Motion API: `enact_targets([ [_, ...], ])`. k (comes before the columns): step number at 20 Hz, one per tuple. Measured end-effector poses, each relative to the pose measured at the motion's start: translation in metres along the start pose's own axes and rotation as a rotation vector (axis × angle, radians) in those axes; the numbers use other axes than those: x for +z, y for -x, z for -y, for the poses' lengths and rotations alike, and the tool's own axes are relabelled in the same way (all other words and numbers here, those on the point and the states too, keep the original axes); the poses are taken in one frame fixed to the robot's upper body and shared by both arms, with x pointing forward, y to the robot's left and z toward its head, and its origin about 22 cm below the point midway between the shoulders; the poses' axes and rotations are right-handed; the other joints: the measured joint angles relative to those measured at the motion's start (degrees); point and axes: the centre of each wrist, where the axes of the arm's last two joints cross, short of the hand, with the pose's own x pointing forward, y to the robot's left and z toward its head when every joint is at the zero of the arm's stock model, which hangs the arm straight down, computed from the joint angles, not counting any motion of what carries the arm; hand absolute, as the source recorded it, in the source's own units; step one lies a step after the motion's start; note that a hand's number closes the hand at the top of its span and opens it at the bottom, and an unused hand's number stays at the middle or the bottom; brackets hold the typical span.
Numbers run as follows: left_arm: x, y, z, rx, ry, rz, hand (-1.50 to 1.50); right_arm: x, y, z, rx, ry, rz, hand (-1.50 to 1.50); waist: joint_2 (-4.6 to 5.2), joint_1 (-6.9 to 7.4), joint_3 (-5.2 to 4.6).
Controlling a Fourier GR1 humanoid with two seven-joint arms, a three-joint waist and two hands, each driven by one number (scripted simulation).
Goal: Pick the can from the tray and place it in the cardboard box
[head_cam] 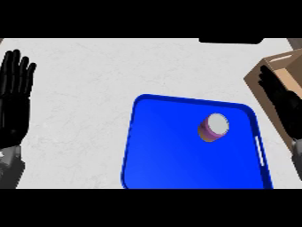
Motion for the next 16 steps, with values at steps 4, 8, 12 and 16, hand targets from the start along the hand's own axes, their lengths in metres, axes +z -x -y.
enact_targets([
  [4, 0.002, 0.006, -0.001, -0.066, 0.101, -0.021, 0.0, -0.009, -0.044, 0.025, -0.015, -0.037, 0.184, -1.5, -0.52, -0.27, 1.6],
  [8, 0.006, 0.013, 0.0, -0.165, 0.27, -0.071, 0.0, -0.012, -0.094, 0.06, 0.09, -0.094, 0.396, -1.5, -0.59, -0.7, 2.15],
  [12, 0.003, 0.021, 0.007, -0.199, 0.374, -0.106, 0.0, -0.011, -0.09, 0.089, 0.166, -0.147, 0.484, -1.5, -0.45, -0.31, 2.38],
  [16, 0.002, 0.026, 0.011, -0.215, 0.42, -0.115, 0.0, -0.011, -0.079, 0.097, 0.295, -0.225, 0.594, -1.5, -0.36, 0.23, 2.49],
])
